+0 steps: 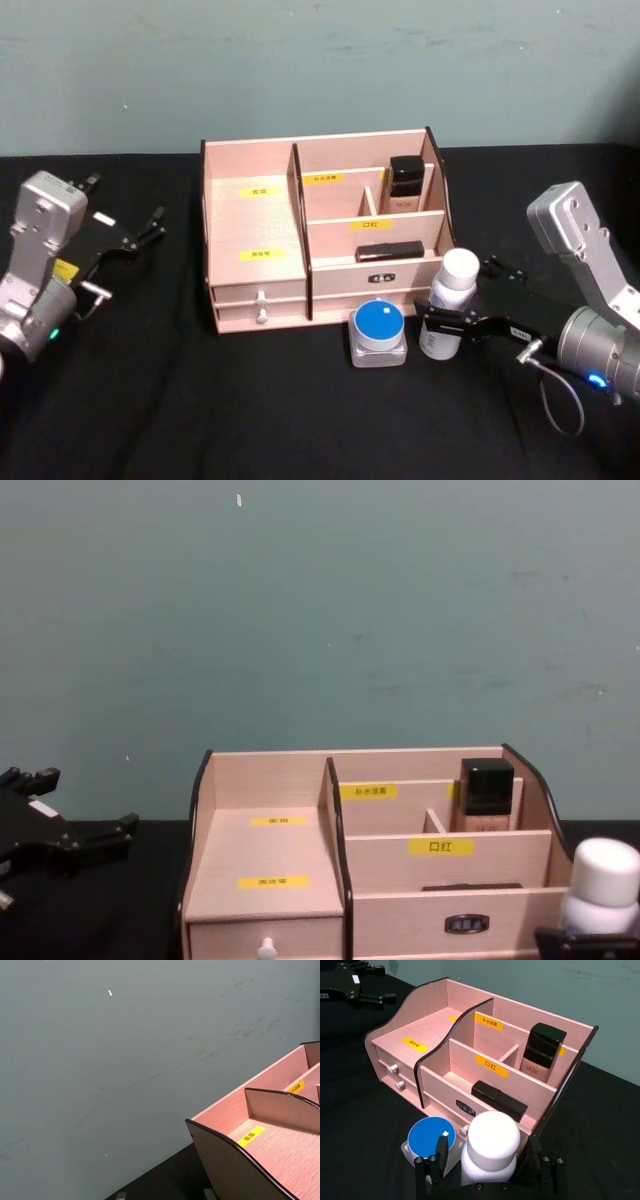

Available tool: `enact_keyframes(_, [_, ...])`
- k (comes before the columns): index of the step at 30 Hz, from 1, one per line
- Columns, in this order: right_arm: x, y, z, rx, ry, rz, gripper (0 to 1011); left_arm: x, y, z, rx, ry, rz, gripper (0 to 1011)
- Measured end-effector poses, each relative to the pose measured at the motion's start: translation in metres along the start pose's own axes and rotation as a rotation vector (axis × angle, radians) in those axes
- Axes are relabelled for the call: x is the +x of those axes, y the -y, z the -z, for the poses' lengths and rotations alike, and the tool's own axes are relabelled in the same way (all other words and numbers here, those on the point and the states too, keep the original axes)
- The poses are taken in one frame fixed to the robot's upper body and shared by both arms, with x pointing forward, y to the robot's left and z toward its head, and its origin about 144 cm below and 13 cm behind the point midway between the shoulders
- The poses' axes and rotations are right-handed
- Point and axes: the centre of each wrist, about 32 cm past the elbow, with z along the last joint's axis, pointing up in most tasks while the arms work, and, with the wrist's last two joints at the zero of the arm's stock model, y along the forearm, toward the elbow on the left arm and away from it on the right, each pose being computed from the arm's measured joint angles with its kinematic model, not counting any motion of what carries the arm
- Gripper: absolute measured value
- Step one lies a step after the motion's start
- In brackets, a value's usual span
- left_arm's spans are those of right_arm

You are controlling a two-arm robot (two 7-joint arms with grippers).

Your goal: Pick up the facial cleanser and watermelon frost from the table and place them into the tiered storage box.

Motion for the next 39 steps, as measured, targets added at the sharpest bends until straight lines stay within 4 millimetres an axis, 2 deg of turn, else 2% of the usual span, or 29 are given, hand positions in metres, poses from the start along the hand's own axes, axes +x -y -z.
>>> enact_keyframes(11, [0.0001, 0.0009, -0.0002, 0.002, 0.0, 0.0, 1004, 0.0, 0.0, 0.0, 0.0, 0.0, 0.0, 1001])
enact_keyframes(18, [0.0002, 0.0012, -0.0003, 0.002, -0.001, 0.001, 862, 0.0, 0.0, 0.0, 0.0, 0.0, 0.0, 1001])
enact_keyframes(26, [0.0002, 0.0014, -0.0003, 0.003, -0.002, 0.0, 607, 0.0, 0.0, 0.0, 0.0, 0.0, 0.0, 1001])
enact_keyframes(39, [0.0001, 0.0015, -0.0003, 0.003, -0.002, 0.0, 595, 0.0, 0.0, 0.0, 0.0, 0.0, 0.0, 1001])
